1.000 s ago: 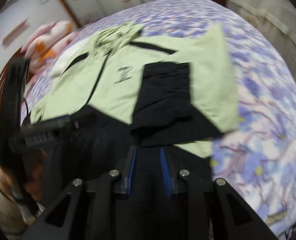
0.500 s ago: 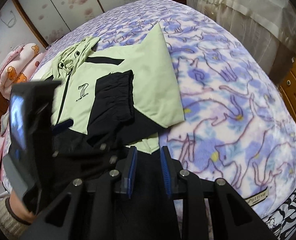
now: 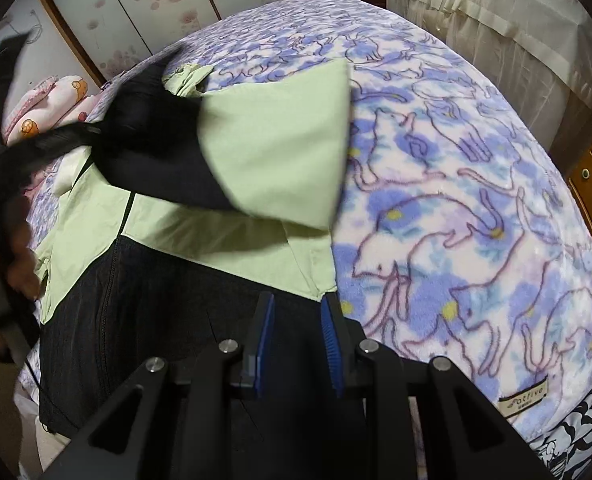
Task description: Fold large clothes
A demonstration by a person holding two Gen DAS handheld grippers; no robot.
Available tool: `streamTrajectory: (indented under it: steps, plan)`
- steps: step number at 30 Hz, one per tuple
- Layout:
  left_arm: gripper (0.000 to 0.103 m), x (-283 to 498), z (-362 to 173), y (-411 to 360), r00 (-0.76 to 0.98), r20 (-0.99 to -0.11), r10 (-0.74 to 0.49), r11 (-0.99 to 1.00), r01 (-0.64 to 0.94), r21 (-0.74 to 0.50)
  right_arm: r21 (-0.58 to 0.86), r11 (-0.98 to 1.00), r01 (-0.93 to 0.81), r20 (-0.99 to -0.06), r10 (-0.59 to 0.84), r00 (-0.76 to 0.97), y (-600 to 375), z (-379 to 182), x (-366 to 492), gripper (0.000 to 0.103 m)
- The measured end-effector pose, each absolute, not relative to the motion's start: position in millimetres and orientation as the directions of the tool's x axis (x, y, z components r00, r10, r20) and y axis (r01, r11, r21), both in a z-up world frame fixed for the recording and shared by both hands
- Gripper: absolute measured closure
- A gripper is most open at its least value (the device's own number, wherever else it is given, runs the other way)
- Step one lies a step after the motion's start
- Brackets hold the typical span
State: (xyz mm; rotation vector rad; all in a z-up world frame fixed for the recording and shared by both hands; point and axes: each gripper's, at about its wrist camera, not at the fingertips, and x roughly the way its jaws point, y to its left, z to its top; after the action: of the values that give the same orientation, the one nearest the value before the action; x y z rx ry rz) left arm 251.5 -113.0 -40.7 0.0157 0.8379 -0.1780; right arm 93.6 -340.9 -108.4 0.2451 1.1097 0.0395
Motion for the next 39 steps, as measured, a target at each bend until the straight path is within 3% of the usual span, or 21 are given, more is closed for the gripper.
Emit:
streamTrajectory:
  steps: [2, 3, 4, 10, 17, 20, 26, 32, 36, 39]
  plan:
    - [0.078, 255, -52, -74, 0.624, -0.760, -0.181, 0.983, 0.105, -0.148, 0.215, 0.973, 0.084, -0.889, 0.160, 0.429, -339, -115, 95, 0.079]
    - [0.059, 256, -65, -48, 0.596, -0.780, -0.191, 0.978, 0.044, -0.205, 0.217, 0.973, 0.082, -0.893, 0.164, 0.418, -337, -118, 95, 0.079]
    - [0.049, 255, -76, -32, 0.578, -0.793, -0.192, 0.972, 0.002, -0.234, 0.214, 0.974, 0.077, -0.896, 0.165, 0.412, -335, -121, 95, 0.079]
    - [0.048, 254, -132, 42, 0.488, -0.839, -0.241, 0.923, -0.151, -0.353, 0.175, 0.984, 0.033, -0.906, 0.148, 0.396, -321, -127, 100, 0.079]
    - [0.048, 285, -140, 42, 0.437, -0.821, -0.368, 0.876, -0.133, -0.464, 0.134, 0.991, 0.022, -0.900, 0.112, 0.422, -315, -121, 121, 0.079]
    - [0.046, 304, -135, 12, 0.386, -0.871, -0.303, 0.926, -0.098, -0.365, 0.133, 0.991, 0.016, -0.895, 0.114, 0.431, -309, -119, 129, 0.079]
    - [0.034, 348, -131, -59, 0.304, -0.948, -0.097, 0.994, -0.021, -0.109, 0.137, 0.991, -0.006, -0.902, 0.127, 0.413, -296, -126, 139, 0.079]
    - [0.033, 374, -155, -109, 0.216, -0.951, 0.223, 0.973, 0.006, 0.230, 0.123, 0.992, 0.006, -0.916, 0.111, 0.386, -297, -139, 137, 0.079]
    - [0.027, 378, -172, -121, 0.193, -0.930, 0.314, 0.946, 0.015, 0.322, 0.117, 0.993, 0.017, -0.918, 0.101, 0.383, -301, -141, 138, 0.079]
    - [0.027, 378, -172, -115, 0.197, -0.943, 0.268, 0.961, 0.019, 0.277, 0.108, 0.994, 0.022, -0.915, 0.091, 0.393, -305, -141, 143, 0.079]
